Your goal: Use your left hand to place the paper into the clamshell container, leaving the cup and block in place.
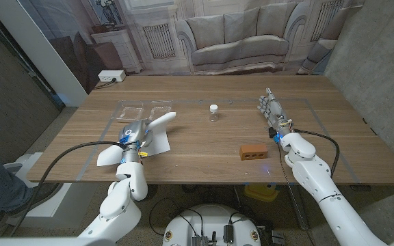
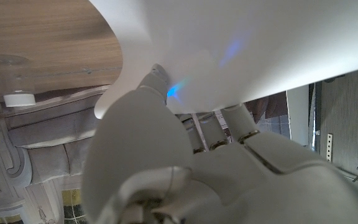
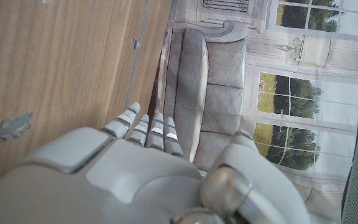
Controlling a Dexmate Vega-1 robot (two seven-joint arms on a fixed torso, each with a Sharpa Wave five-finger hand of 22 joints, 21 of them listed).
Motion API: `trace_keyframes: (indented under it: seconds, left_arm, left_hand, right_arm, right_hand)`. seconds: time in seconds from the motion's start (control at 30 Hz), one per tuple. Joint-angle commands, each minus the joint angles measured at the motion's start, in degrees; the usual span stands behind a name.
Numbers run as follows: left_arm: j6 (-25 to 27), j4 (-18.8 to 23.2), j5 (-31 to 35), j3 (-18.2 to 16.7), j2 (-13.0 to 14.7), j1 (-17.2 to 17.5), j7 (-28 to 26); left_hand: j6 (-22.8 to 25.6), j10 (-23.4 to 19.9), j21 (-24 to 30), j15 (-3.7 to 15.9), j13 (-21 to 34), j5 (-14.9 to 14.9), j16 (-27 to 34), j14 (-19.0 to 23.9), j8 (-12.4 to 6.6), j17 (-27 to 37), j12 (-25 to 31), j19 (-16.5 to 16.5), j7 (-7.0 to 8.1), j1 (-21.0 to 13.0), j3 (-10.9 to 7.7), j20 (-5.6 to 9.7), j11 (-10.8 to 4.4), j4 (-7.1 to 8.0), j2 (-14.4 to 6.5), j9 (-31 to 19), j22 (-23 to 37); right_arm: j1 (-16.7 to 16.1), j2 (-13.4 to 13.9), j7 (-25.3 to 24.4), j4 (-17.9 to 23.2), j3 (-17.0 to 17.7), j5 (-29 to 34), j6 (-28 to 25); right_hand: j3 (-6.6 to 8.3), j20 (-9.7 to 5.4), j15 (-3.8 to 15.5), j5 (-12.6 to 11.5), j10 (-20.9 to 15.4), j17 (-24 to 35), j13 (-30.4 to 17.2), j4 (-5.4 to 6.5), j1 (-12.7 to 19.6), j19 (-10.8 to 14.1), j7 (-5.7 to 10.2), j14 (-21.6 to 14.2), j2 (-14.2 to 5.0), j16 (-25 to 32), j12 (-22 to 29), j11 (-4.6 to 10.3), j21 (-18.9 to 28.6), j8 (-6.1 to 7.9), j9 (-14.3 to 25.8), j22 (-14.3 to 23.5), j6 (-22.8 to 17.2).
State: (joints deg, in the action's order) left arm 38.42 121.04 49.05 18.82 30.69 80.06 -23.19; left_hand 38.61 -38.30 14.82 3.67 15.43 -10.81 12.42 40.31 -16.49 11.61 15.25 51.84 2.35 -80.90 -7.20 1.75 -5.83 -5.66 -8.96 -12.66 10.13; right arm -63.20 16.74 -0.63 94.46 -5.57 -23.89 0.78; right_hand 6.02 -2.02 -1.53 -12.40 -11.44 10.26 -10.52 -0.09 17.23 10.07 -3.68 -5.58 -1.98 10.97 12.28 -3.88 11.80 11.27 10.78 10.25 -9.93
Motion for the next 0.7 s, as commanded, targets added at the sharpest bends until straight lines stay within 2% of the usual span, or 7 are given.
trace_keyframes:
  seconds: [0.03,0.7]
  left_arm:
    - [1.29,2.84,2.05,-0.71,1.27,0.24,2.41]
    - [2.93,6.4,5.64,-2.09,2.91,-0.35,6.52]
  left_hand:
    - [-0.01,0.39,-0.2,4.7,0.12,0.17,0.05,-0.23,0.28,0.32,-0.22,-0.09,0.04,0.42,-0.19,-0.12,-0.2,0.37,-0.04,-0.19,0.12]
    - [-0.26,0.57,-0.71,4.21,0.2,0.18,-0.46,-1.31,0.7,0.43,-0.69,-0.96,0.09,1.38,-0.31,-0.73,-0.55,1.12,-0.2,-0.19,0.19]
  right_arm:
    - [0.17,-0.17,0.5,-0.59,-0.05,-0.3,0.17]
    - [0.85,-0.58,1.52,-2.25,-0.18,-0.37,0.94]
  right_hand:
    - [0.02,-0.35,-0.21,0.13,0.02,0.27,-0.22,-0.38,0.02,0.43,0.31,-0.42,-0.27,-0.27,-0.08,0.14,0.02,0.05,0.2,0.27,-0.41]
    - [-0.04,-0.33,-0.21,0.14,-0.05,0.27,-0.22,-0.49,0.04,0.44,0.26,-0.43,-0.34,-0.28,-0.05,0.09,-0.04,0.05,0.2,0.28,-0.42]
